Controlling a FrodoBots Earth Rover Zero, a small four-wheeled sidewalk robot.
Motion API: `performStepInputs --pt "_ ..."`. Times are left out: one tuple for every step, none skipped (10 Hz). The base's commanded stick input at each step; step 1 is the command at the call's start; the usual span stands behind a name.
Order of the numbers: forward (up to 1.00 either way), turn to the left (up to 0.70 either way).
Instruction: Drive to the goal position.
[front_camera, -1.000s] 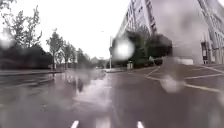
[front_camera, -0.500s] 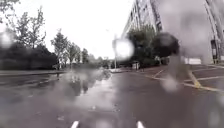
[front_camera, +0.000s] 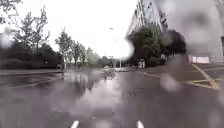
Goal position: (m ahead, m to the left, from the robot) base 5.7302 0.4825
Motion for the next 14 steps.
performStepInputs --pt "0.7 0.0" --pt "0.7 0.0" --pt "0.7 0.0" --pt "0.7 0.0" --pt "0.7 0.0" --pt "0.7 0.0" --pt "0.7 0.0" --pt "0.7 0.0" --pt "0.7 0.0" --pt "0.7 0.0" --pt "0.7 0.0" --pt "0.7 0.0" --pt "0.7 0.0" --pt "0.7 0.0"
